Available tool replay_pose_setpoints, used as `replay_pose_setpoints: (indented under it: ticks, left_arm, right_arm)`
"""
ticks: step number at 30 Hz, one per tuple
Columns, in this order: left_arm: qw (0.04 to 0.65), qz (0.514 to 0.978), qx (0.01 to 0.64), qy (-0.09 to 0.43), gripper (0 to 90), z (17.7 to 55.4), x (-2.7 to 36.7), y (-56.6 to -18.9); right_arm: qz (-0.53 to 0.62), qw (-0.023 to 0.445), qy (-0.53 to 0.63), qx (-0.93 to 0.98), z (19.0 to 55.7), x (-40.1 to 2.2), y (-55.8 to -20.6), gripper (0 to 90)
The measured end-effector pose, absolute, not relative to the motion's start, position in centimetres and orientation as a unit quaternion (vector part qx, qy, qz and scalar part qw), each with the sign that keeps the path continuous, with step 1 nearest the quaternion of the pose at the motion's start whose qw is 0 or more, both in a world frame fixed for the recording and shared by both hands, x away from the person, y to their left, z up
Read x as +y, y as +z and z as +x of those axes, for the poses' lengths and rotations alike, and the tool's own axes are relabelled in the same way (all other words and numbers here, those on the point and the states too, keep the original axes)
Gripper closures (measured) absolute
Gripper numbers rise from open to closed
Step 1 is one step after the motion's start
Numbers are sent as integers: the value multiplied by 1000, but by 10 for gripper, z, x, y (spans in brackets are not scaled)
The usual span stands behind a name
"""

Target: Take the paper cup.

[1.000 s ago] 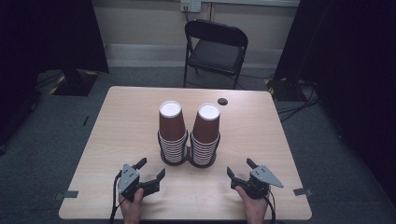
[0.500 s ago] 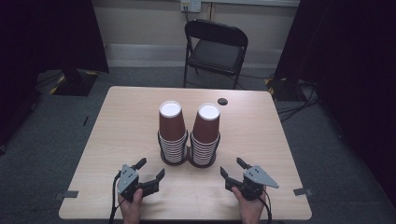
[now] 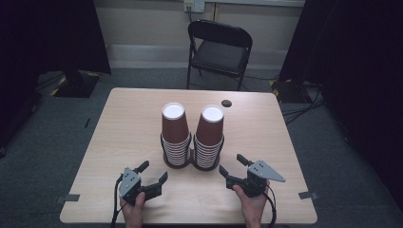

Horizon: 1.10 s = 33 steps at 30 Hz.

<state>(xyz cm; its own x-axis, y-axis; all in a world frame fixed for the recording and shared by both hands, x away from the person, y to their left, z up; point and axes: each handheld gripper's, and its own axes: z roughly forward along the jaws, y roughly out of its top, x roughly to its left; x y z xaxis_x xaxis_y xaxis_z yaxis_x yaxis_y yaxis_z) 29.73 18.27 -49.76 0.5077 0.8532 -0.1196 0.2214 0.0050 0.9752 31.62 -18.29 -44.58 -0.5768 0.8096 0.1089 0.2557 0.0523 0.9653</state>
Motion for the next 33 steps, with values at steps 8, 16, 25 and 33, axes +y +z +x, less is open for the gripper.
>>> replay_pose_setpoints:
  ticks: [8, 16, 25, 33]
  left_arm:
    - [577, 652, 410, 274, 161, 297, 183, -498]
    - [578, 649, 409, 277, 161, 296, 183, -498]
    - [579, 649, 408, 276, 161, 296, 183, -498]
    - [583, 647, 406, 276, 160, 296, 185, -498]
  right_arm:
    - [379, 246, 576, 681, 325, -182, -424, 138]
    - [358, 235, 592, 683, 331, -175, -410, 140]
    - [349, 243, 603, 675, 336, -172, -396, 148]
    - [338, 245, 601, 681, 346, -164, -383, 134]
